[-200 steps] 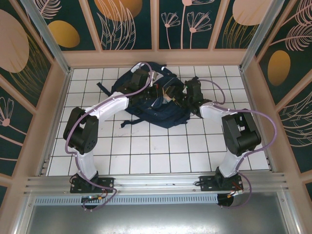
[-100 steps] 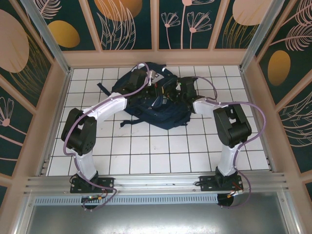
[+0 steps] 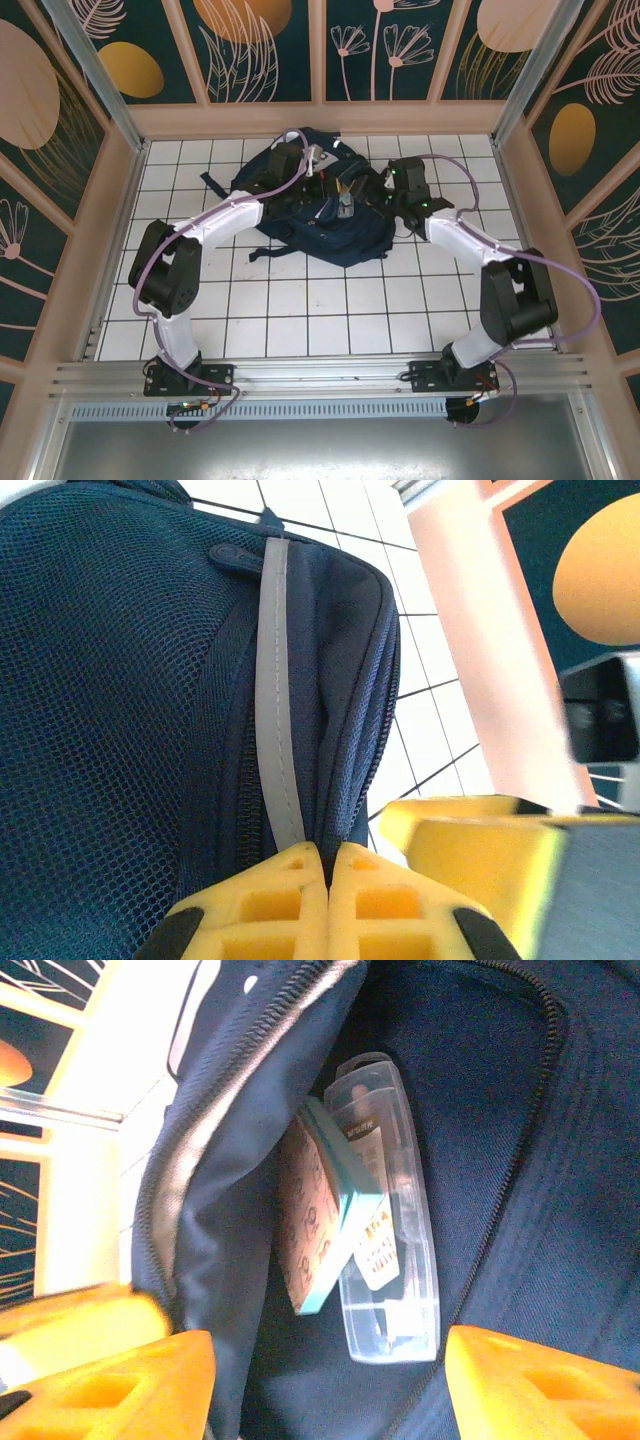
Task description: Pack books, pencil case, and school supplies into a backpack
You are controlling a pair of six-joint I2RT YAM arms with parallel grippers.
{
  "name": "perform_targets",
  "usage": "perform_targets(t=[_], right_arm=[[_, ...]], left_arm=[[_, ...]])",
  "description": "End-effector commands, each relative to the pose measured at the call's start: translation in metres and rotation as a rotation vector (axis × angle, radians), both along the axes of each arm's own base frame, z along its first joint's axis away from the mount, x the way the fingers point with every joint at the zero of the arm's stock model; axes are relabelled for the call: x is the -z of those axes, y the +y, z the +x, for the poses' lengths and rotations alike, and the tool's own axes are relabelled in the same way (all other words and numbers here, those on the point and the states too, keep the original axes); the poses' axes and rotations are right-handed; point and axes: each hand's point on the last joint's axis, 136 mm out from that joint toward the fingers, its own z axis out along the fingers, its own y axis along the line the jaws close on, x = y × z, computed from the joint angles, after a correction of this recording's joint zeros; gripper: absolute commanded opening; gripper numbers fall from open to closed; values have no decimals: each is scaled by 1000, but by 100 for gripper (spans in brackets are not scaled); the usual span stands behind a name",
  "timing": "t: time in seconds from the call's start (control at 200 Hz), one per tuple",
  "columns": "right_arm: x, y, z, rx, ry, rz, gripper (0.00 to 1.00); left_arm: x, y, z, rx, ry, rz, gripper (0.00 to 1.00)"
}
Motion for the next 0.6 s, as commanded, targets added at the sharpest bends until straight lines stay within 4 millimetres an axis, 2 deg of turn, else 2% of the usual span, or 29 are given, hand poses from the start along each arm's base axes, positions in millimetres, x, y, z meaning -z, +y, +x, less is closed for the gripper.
perform_targets(t=[0.0, 0.09, 0.16, 0.3, 0.38, 0.51, 0.545, 0.56, 0.595], right_arm=[[19, -16, -22, 5, 56, -93, 64], [19, -11, -30, -2, 60, -76, 64], [21, -1, -37, -7, 65, -69, 63], [24, 23, -47, 7, 69, -60, 62], [27, 40, -56, 8, 70, -54, 61], [31, 65, -63, 3, 75, -18, 58], [31, 71, -64, 3, 70, -12, 56], [32, 74, -64, 3, 72, -10, 56], [33, 80, -65, 3, 79, -2, 54]], left_arm=[[-29, -17, 4, 29, -65, -113, 21], [-27, -19, 1, 40, -46, -127, 38], [-28, -15, 0, 29, -56, -113, 40], [-34, 8, 3, -53, -110, -42, 59], [-30, 24, 4, -94, -122, 7, 68], [-12, 56, 4, -164, -101, 81, 72], [-2, 65, 6, -183, -85, 98, 73], [-11, 70, 4, -192, -102, 91, 73], [-7, 81, 4, -213, -98, 101, 74]])
